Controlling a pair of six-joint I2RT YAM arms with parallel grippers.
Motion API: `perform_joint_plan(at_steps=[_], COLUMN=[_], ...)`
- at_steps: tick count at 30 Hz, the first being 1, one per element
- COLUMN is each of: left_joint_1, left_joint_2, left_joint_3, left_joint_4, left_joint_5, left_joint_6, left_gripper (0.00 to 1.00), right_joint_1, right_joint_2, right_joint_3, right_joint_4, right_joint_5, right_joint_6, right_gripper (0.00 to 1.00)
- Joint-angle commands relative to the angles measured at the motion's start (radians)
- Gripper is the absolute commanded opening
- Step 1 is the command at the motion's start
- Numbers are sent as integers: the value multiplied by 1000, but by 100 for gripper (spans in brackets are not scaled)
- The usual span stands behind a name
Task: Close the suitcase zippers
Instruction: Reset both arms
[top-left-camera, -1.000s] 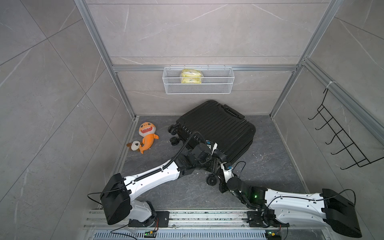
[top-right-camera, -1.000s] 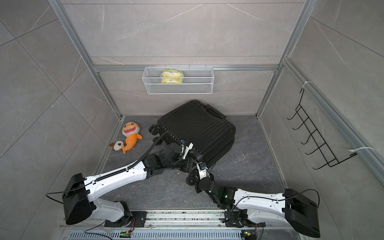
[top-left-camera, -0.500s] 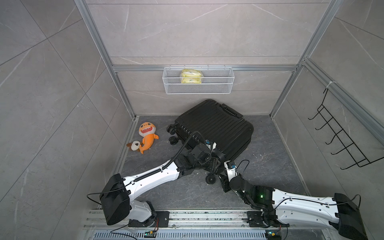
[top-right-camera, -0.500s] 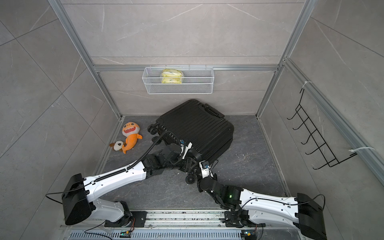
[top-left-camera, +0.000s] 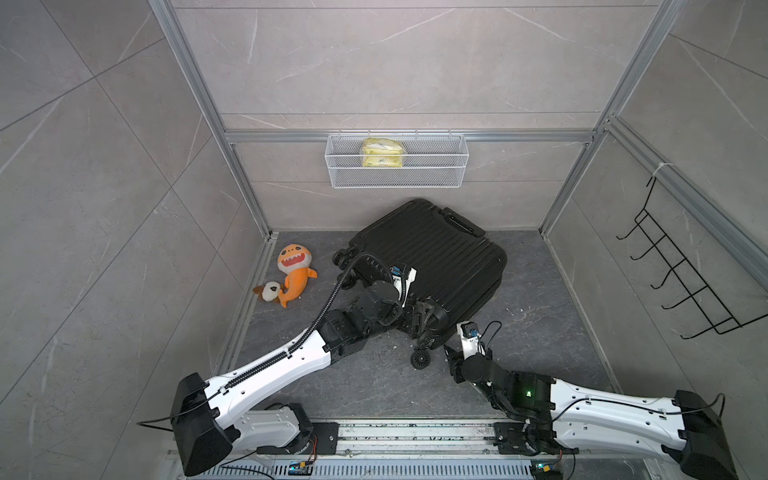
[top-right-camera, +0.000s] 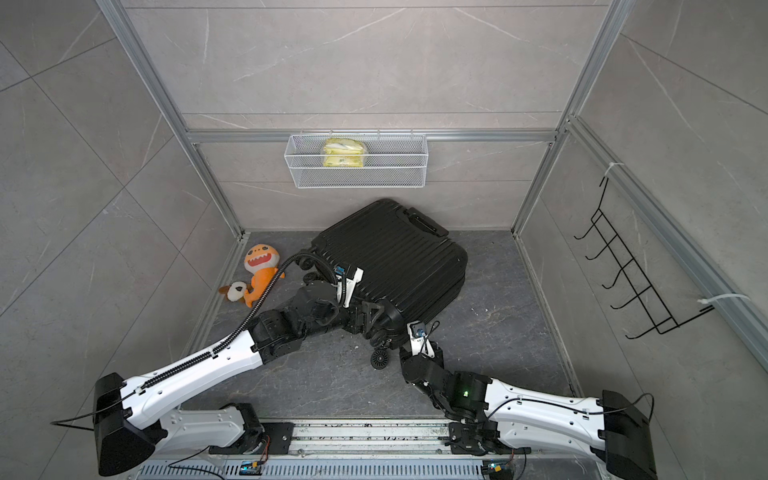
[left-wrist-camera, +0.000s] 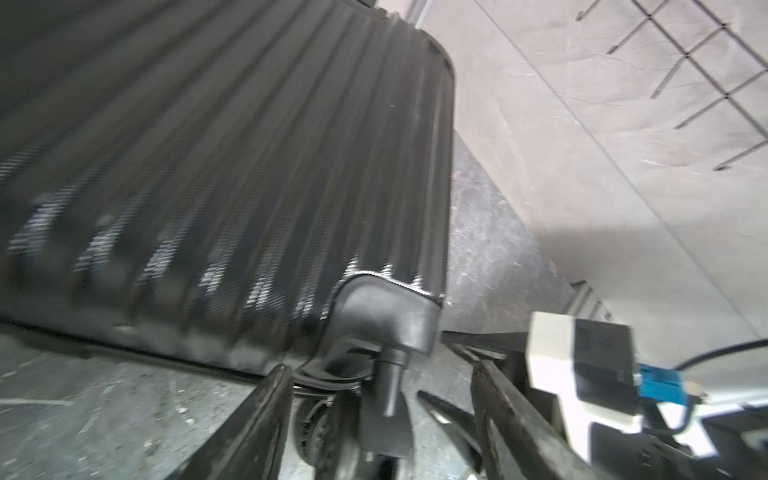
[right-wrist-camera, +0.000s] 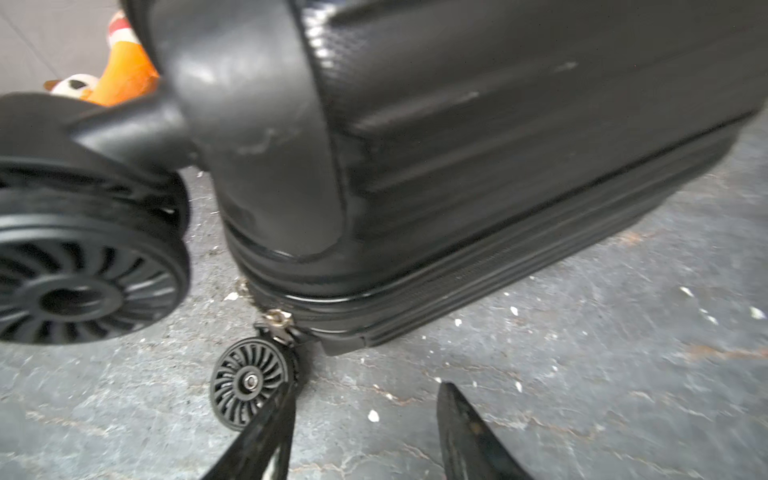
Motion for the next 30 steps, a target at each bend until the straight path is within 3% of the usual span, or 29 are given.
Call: perform_joint_plan(at_steps=[1,5,11,15,18,24,28,29,30], left_joint_1=[5,15,75,163,253,481,525,528,529], left_joint_2=[-48,-92,-187,-244,-278,-278,-246,-237,-227], left_joint_3=[43,30,-53,-135,-189,-221,-209,-206,-202], left_joint_4=[-112,-229,-263,-207,-163,-143,-141,-139,-142], left_joint_5=[-234,-481,-678,-711,-646,-406,-325,-311,-298], left_joint_6=[4,-42,-4,72,102,118,149,156,160], left_gripper=[70,70,70,70,70,70,70,70,70], right_joint_1=[6,5,5,3,4,-45,-66,-67,-68], right_joint_2=[-20,8,99,167,238,209,113,91,71], right_joint_3=[54,122,237,298,344,404,421,421,415], right_joint_4=[-136,-361,-809,-1231,-1531,-1573,-1564,-1494,-1357], right_joint_5=[136,311,569,687,751,776,768,757,735], right_joint_6=[87,265,693,1182,1483,1309,1157,1049,854], right_gripper=[59,60,71,71,68,72,74,74,74])
